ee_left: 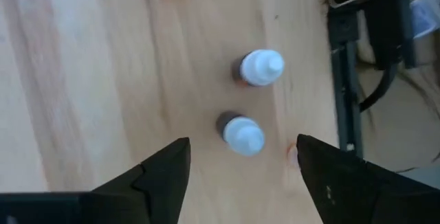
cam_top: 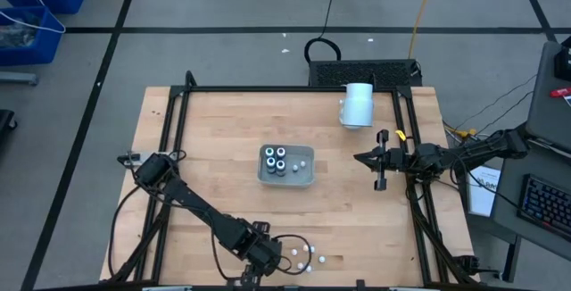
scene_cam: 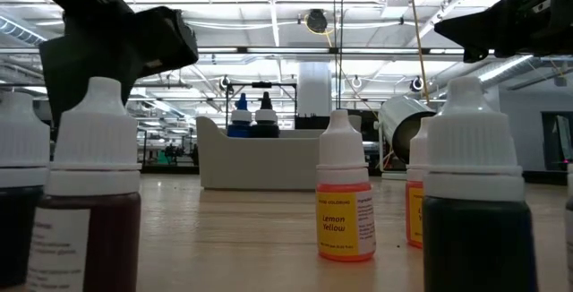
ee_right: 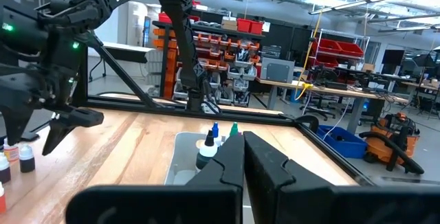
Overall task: Pick & Place food coloring
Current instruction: Put the small black food coloring bottle into the gray bin
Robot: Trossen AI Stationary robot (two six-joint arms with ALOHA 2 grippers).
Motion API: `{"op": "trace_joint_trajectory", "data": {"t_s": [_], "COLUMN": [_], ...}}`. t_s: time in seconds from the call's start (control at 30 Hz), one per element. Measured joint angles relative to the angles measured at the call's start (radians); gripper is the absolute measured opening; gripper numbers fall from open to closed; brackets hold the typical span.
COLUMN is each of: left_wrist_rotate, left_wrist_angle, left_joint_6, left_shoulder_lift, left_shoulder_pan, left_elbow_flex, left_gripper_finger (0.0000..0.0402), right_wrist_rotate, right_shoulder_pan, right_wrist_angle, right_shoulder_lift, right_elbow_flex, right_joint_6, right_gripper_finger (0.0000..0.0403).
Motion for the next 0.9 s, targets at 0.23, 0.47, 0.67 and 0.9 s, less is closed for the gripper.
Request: {"op": "trace_joint_trajectory", "data": {"t_s": [0.23, 0.47, 0.67, 0.9], "left_wrist_rotate": [-0.034, -0.046, -0.048, -0.041], "left_wrist_angle": [0.001, 0.021, 0.017, 0.015], "left_joint_6": [0.016, 0.016, 0.020, 0.024], "left_shoulder_lift": [0.020, 0.026, 0.030, 0.030], "left_shoulder_pan": [0.003, 0.005, 0.005, 0.005], "left_elbow_flex": [-0.001, 0.000, 0.000, 0.000], "left_gripper_finger": [0.0269, 0.0260, 0.0219, 0.0157], "right_wrist_rotate": [0.000, 0.000, 0.000, 0.000], "right_shoulder_pan": [0.000, 0.000, 0.000, 0.000], "right_wrist_angle": [0.000, -0.001, 0.000, 0.000], "right_shoulder_lift": [0.000, 0.000, 0.000, 0.000], "right_elbow_flex": [0.000, 0.000, 0.000, 0.000], "right_joint_6": [0.000, 0.000, 0.000, 0.000], "right_gripper_finger": [0.0000, 0.0000, 0.0000, 0.0000]}}
